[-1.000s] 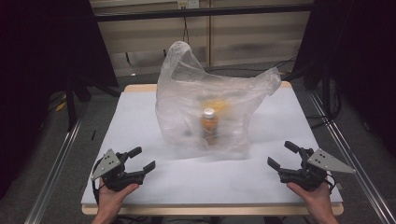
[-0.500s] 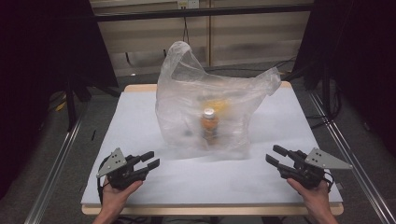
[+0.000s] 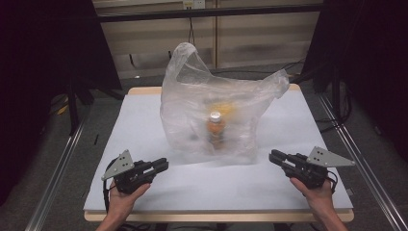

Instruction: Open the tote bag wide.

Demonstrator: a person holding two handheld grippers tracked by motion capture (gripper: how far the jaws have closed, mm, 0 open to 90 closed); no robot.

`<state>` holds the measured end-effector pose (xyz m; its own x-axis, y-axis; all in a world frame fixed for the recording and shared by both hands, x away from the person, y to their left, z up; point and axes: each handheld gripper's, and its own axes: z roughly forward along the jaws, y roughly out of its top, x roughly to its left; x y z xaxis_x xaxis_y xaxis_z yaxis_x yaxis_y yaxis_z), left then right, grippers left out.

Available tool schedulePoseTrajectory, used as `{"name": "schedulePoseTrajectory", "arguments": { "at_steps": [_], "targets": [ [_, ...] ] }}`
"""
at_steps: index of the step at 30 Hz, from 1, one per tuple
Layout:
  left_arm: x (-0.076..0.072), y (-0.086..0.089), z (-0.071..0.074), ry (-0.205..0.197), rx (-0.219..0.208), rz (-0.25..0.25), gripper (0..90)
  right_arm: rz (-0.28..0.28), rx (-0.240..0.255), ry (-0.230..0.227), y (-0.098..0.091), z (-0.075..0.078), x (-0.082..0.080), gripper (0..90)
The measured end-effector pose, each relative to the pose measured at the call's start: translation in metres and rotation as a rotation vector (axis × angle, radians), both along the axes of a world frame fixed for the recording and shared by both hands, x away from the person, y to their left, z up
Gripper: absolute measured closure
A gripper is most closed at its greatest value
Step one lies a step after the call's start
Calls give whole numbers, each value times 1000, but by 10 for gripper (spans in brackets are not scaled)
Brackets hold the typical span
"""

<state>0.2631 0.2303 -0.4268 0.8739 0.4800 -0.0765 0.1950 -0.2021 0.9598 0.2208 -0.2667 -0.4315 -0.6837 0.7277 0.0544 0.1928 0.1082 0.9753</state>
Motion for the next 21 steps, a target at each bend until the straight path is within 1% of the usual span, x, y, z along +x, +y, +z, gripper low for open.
{"name": "schedulePoseTrajectory", "arguments": {
  "at_steps": [1,2,3,4,5,6,7,8,9,10,12,13,17,18,19,20,21],
  "targets": [
    [0,-2,2,-15,9,-4,837,4,6,5,1,1,1,835],
    [0,-4,4,-7,-3,-14,845,16,15,8,1,3,1,863],
    [0,-6,5,-7,2,-20,867,24,12,7,1,4,1,875],
    [1,-8,5,-8,1,-26,888,42,19,12,2,7,2,900],
    [2,-11,5,0,2,-23,888,42,19,12,2,7,2,900],
    [6,-13,7,6,6,-29,900,48,13,15,4,11,3,900],
    [9,-14,9,7,9,-31,900,55,24,18,4,12,4,900],
    [9,-14,9,7,9,-31,900,57,21,23,5,14,5,900],
    [15,-18,12,14,-4,-46,900,70,30,25,6,16,7,900],
    [17,-20,14,12,0,-47,900,83,35,29,6,18,9,900],
    [20,-23,16,9,-2,-45,900,82,40,35,7,20,10,900],
    [26,-28,20,15,-18,-47,900,107,61,41,10,23,15,900],
    [31,-34,25,11,-24,-58,900,123,72,48,15,26,21,900],
    [32,-35,26,11,-24,-63,900,140,75,50,18,27,25,900],
    [34,-38,28,13,-29,-65,900,143,78,53,20,28,27,900],
    [35,-39,29,11,-17,-59,900,148,83,53,21,29,29,900],
    [35,-39,29,11,-17,-59,900,148,83,53,21,29,29,900]
  ]
}}
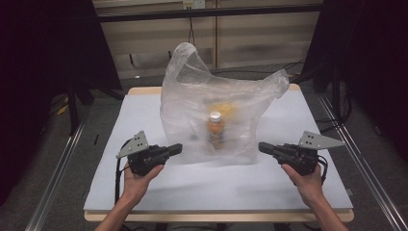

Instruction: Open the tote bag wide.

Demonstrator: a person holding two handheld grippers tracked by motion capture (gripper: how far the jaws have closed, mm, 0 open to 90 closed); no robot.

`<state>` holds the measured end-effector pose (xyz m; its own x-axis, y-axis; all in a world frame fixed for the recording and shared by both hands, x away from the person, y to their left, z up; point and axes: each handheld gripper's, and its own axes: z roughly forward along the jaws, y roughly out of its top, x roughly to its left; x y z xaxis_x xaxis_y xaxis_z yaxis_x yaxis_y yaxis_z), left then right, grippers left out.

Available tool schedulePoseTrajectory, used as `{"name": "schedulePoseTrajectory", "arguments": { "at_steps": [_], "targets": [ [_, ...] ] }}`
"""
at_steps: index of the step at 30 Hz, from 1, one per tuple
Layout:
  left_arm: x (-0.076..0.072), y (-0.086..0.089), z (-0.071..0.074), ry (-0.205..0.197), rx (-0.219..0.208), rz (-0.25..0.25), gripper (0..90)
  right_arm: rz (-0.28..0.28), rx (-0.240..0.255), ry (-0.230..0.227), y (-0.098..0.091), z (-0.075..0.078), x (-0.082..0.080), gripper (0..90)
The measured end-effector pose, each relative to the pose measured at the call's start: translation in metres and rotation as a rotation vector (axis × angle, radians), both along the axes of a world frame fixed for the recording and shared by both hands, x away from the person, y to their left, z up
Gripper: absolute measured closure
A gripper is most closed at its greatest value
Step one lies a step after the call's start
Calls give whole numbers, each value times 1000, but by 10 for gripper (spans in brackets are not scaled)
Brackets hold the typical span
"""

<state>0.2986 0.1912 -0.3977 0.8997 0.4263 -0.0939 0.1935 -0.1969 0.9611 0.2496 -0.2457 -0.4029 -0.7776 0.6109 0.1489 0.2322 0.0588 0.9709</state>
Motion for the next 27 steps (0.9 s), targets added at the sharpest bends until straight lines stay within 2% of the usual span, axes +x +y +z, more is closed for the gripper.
{"name": "schedulePoseTrajectory", "arguments": {
  "at_steps": [2,3,5,7,12,14,15,16,20,22,23,27],
  "targets": [
    [3,-3,1,7,-9,-7,900,-3,-4,4,3,2,4,900],
    [7,-5,3,5,-16,-14,900,14,11,17,5,4,9,900],
    [12,-8,6,5,-6,-17,900,15,17,22,8,6,13,900],
    [14,-10,6,15,-14,-22,900,20,19,21,11,9,19,900],
    [24,-19,10,-5,-5,-40,900,36,26,17,16,19,31,900],
    [25,-19,12,-2,-10,-31,900,34,23,18,18,21,34,900],
    [29,-21,15,7,-32,-29,900,36,22,17,19,26,39,900],
    [31,-21,18,-2,-16,-24,900,32,25,16,20,28,42,900],
    [37,-24,24,-9,-11,-8,900,20,30,18,21,34,49,900],
    [42,-27,27,-18,-13,-9,900,17,14,18,23,38,55,900],
    [47,-29,30,-27,1,0,900,21,-10,20,26,42,60,900],
    [55,-32,33,-24,-5,10,900,17,-35,19,32,49,69,900]
  ]
}}
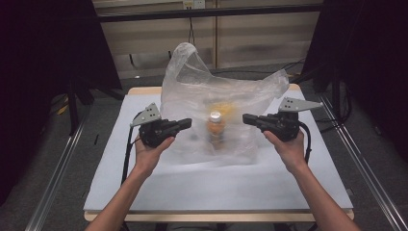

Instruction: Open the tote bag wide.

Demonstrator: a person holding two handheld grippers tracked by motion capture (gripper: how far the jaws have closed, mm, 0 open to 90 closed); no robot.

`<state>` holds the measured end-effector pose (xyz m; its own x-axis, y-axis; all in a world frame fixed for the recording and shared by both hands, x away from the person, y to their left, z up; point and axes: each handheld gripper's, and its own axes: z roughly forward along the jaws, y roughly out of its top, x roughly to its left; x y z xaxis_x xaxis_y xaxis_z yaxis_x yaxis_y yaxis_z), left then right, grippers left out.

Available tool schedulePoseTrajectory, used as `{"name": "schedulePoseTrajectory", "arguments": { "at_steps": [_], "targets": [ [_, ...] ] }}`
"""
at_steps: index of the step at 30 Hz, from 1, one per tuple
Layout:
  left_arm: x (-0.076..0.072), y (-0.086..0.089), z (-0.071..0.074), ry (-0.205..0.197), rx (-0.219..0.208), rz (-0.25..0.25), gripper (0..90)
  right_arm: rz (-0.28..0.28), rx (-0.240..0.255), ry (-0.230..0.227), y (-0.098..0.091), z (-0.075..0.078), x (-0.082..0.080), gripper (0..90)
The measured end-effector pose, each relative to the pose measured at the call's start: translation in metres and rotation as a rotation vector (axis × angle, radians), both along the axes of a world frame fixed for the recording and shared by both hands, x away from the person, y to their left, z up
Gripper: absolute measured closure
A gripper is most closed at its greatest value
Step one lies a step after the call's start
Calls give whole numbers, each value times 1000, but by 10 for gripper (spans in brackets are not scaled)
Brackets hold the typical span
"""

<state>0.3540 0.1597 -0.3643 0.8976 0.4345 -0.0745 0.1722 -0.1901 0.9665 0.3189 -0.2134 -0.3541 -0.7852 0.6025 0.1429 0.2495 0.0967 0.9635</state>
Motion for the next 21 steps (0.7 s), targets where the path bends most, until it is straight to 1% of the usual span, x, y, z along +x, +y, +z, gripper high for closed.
{"name": "schedulePoseTrajectory", "arguments": {
  "at_steps": [1,2,3,5,7,8,11,12,13,14,15,17,18,19,20,21],
  "targets": [
    [3,-1,1,0,7,5,900,-3,-1,4,1,2,2,900],
    [5,-2,3,3,-5,1,900,-3,-1,4,1,2,2,900],
    [9,-4,7,6,-7,6,900,-7,1,3,3,6,7,900],
    [11,-6,9,9,-15,-4,900,-9,-2,3,6,10,12,900],
    [14,-10,13,5,-14,-3,900,-8,1,3,7,12,15,900],
    [17,-13,17,4,-23,-10,900,-10,-6,3,9,17,20,900],
    [20,-19,24,-1,-32,-19,900,-11,-14,3,14,23,27,900],
    [20,-19,24,-1,-32,-19,900,-11,-14,3,14,23,27,900],
    [21,-21,26,0,-34,-21,900,-10,-17,2,17,26,31,900],
    [24,-25,30,-3,-34,-24,900,-7,-16,0,18,28,33,900],
    [24,-25,30,-3,-34,-24,900,-7,-16,0,18,28,33,900],
    [27,-27,35,-5,-39,-36,900,-4,-15,-6,21,31,38,900],
    [30,-30,41,-10,-35,-45,900,-5,-16,-7,25,35,42,900],
    [30,-30,41,-10,-35,-45,900,-4,-17,-9,27,36,45,900],
    [31,-31,45,-14,-40,-51,900,-8,-30,-11,29,37,47,900],
    [31,-32,48,-25,-43,-60,900,-8,-30,-11,29,37,47,900]
  ]
}}
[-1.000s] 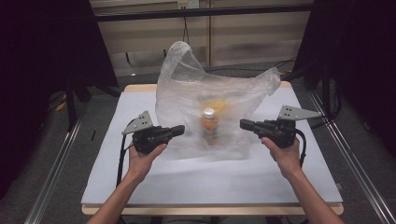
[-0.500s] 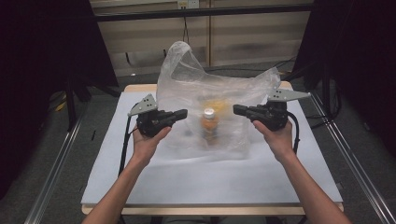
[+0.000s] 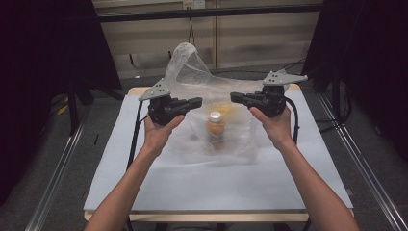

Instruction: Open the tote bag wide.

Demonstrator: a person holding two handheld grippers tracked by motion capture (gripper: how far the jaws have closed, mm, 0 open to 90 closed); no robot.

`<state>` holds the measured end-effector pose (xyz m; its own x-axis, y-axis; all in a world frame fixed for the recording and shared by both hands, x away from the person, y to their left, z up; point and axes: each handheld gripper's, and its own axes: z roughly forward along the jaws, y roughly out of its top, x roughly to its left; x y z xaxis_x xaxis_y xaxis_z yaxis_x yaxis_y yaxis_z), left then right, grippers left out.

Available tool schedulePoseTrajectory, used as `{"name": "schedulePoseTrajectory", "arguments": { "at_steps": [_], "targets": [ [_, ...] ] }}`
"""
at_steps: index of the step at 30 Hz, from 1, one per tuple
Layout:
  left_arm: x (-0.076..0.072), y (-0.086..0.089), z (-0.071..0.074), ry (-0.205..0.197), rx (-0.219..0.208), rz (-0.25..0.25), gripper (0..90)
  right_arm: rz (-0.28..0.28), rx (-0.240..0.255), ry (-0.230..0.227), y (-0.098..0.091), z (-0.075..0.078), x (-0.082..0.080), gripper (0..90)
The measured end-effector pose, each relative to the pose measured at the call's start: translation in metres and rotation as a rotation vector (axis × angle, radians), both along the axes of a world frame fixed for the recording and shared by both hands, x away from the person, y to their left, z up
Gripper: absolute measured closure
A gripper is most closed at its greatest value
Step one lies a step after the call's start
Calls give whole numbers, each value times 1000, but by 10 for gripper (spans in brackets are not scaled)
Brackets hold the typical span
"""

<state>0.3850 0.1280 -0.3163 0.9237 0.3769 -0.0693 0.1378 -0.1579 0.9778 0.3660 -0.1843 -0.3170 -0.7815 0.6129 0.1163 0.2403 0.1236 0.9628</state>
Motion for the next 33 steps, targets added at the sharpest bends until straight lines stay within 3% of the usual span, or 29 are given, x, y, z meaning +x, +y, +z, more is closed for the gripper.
{"name": "schedulePoseTrajectory", "arguments": {
  "at_steps": [1,5,7,12,14,16,17,18,20,24,28,30,31,33],
  "targets": [
    [1,0,3,-7,-4,-11,900,1,-25,-1,3,1,2,900],
    [7,-3,15,-18,-27,0,900,1,-24,-1,6,5,12,900],
    [14,-7,23,-28,-19,1,900,-7,-12,7,6,8,20,900],
    [25,-13,34,-15,-37,-5,900,-30,1,16,4,12,31,900],
    [29,-21,43,-30,-29,-5,900,-40,0,18,3,15,35,900],
    [32,-23,45,-20,-16,-3,900,-44,0,23,3,17,38,900],
    [36,-26,45,-22,-13,7,900,-53,-3,24,3,20,42,900],
    [45,-28,41,3,-22,16,900,-57,-1,29,3,21,45,900],
    [48,-28,38,17,-29,17,900,-66,3,44,4,21,50,900],
    [51,-39,27,26,29,26,900,-74,-16,82,10,13,60,900],
    [53,-42,22,36,43,33,900,-90,-48,104,16,8,63,900],
    [54,-39,18,41,45,37,900,-56,-56,124,20,3,63,900],
    [55,-38,15,46,47,43,900,-27,-94,139,25,-2,62,900],
    [56,-33,11,57,54,41,900,-9,-114,151,29,-9,60,900]
  ]
}}
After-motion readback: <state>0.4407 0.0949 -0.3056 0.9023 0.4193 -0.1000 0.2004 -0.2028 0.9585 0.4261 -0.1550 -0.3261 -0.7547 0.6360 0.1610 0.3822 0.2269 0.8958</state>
